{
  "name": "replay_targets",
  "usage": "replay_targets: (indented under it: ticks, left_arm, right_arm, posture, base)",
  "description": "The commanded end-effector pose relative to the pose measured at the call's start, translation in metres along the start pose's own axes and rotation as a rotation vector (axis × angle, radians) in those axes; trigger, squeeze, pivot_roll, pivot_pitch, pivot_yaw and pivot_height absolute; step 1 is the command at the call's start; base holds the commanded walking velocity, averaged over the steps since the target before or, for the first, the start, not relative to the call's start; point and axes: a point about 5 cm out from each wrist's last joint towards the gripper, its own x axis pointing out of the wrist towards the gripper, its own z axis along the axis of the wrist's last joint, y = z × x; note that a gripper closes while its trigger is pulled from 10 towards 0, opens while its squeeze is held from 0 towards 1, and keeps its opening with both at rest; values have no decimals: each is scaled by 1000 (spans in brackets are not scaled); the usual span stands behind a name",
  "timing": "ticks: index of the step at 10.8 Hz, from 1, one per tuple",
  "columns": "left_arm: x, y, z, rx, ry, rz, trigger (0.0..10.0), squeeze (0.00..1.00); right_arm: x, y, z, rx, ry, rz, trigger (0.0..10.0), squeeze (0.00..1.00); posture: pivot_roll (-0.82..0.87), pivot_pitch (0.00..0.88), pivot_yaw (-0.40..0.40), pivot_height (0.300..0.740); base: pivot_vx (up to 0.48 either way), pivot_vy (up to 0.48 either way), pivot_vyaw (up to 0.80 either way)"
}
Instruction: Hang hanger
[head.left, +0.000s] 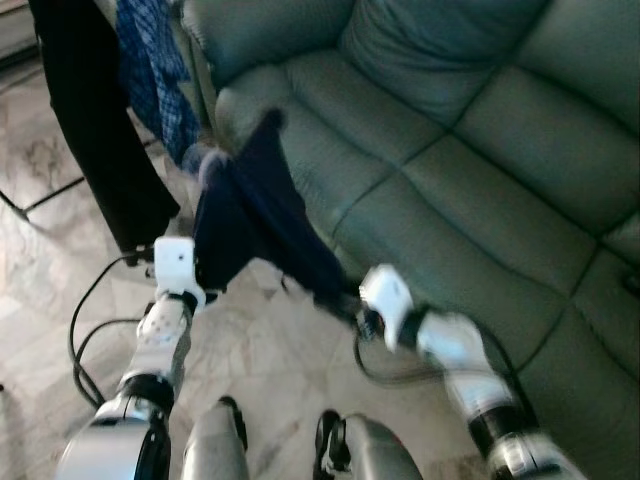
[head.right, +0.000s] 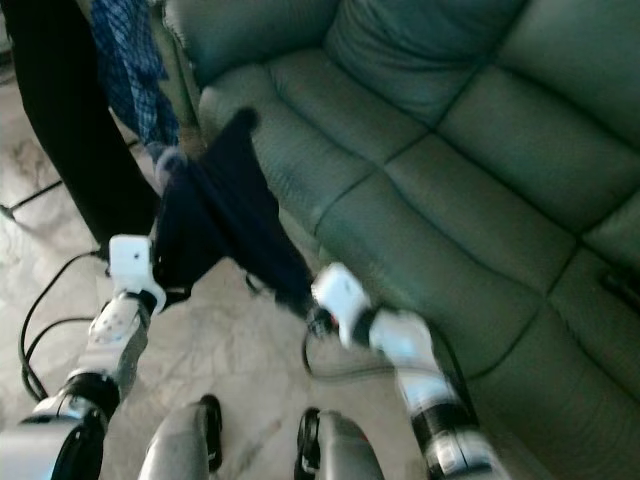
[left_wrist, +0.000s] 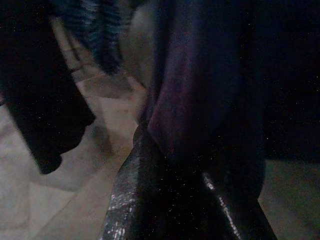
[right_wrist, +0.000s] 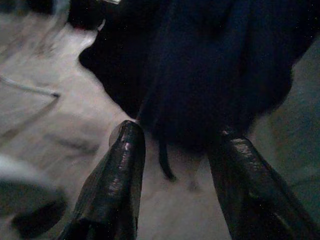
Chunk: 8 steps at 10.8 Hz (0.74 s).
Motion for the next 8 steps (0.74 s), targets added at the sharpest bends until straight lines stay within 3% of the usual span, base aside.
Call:
replay_targets:
  ticks: [1, 2, 3, 5, 6, 8]
  left_arm:
    - [-2, 10, 5, -24, -45, 50, 0, 0]
    - [-6, 10, -1, -32, -37, 54, 0, 0]
    - [-10, 10, -7, -60, -25, 68, 0, 0]
    - [-12, 9, -10, -64, -15, 45, 0, 0]
    - [-14, 2, -10, -18, -26, -78, 0, 0]
    - [-19, -11, -6, 133, -68, -267, 0, 0]
  right_arm:
    - [-10, 3, -7, 13, 29, 8, 10000, 1000]
    - [-17, 9, -15, 117, 46, -29, 10000, 1000]
    - [-28, 15, -26, 39, 110, -55, 10000, 1000]
    - [-35, 19, -29, 72, 99, -99, 10000, 1000]
    - [-42, 16, -19, 123, 47, -99, 10000, 1000]
    - [-46, -12, -7, 53, 22, -158, 10000, 1000]
  posture:
    - [15, 176, -122, 740]
    - [14, 160, -126, 740]
    - [9, 144, -126, 740]
    - [12, 125, -115, 740]
    - [9, 108, -103, 740]
    - [6, 112, -95, 740]
  base:
    - [0, 0, 0]
    - [0, 0, 0]
    - [0, 0, 0]
    - [0, 0, 0]
    - [0, 0, 0]
    - [0, 0, 0]
